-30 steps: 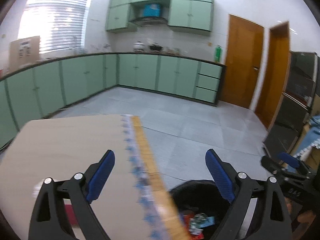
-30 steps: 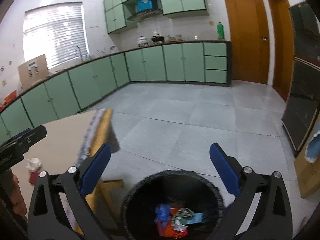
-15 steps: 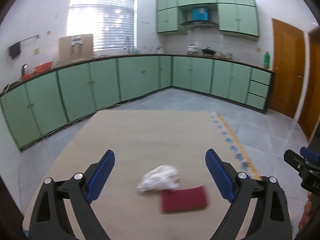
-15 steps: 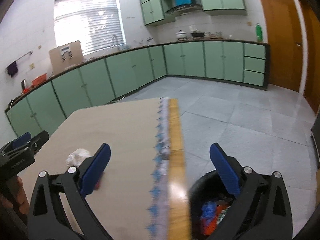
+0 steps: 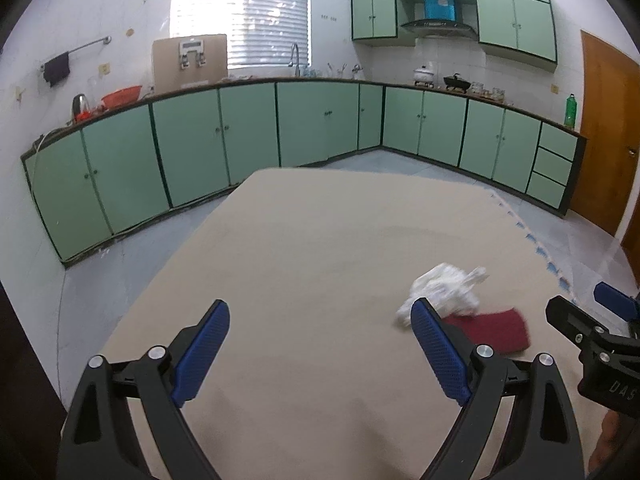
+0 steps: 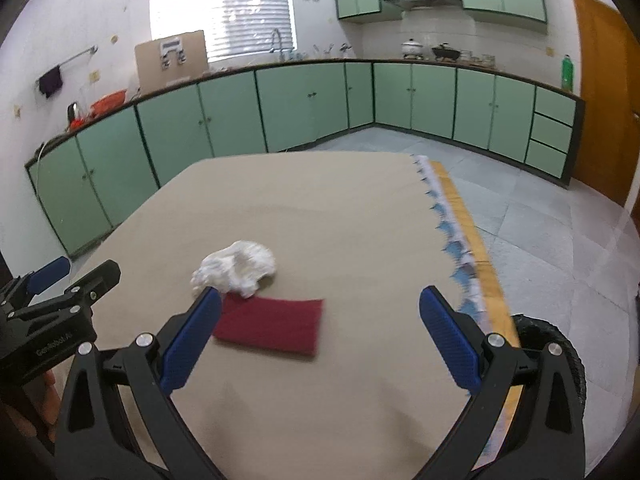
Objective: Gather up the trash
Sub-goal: 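Move both open grippers back over the white tissue and dark red pad, then grasp the dark red pad with the right gripper while the left gripper approaches the tissue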
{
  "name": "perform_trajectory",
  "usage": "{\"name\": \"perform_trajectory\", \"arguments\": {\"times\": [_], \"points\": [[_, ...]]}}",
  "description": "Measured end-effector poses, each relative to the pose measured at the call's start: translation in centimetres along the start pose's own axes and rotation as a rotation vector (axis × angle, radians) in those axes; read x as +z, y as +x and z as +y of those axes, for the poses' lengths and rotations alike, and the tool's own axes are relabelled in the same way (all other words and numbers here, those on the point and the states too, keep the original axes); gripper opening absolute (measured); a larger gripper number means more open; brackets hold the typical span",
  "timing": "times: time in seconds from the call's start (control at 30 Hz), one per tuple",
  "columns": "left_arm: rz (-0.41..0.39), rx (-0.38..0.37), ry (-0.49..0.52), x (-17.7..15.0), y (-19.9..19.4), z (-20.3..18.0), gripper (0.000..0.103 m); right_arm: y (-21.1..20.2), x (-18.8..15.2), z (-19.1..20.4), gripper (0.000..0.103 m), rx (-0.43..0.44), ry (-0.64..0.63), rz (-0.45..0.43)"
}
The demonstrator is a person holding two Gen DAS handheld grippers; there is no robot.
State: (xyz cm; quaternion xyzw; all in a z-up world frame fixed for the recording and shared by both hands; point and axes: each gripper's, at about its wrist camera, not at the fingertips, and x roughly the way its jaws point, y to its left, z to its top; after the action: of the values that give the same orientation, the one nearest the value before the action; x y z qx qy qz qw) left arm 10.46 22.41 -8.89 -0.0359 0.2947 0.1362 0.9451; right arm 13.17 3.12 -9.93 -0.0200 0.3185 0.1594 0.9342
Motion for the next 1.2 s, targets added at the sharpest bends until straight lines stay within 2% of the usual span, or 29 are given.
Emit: {"name": "perform_trajectory", "arguments": {"times": [0.27,0.63,0.93,1.1,1.2], "points": [[0.029,0.001,-0.014,-1.6,0.7,1.5,0.090,2.1,-1.0,2.1,0.096,0.008,-0.009,0.076],[0.040,-0.003,-0.029,-2.3,0.9,2.6,0.090,4.0,-1.2,4.2,0.096,-0.005,-0.028,0.123],[0.055,-0.003,-0.044,-1.8,1.6,2.9,0.090,5.7,-1.8,4.0,0.096,-0.013,-0.010,0.181],[0.056,-0.005,-0.047,-1.8,1.7,2.9,0.090,6.3,-1.8,3.6,0.096,0.010,0.006,0.211],[0.056,-0.008,-0.046,-1.8,1.9,3.1,0.090,6.2,-1.9,3.4,0.084,0.013,0.006,0.216]]}}
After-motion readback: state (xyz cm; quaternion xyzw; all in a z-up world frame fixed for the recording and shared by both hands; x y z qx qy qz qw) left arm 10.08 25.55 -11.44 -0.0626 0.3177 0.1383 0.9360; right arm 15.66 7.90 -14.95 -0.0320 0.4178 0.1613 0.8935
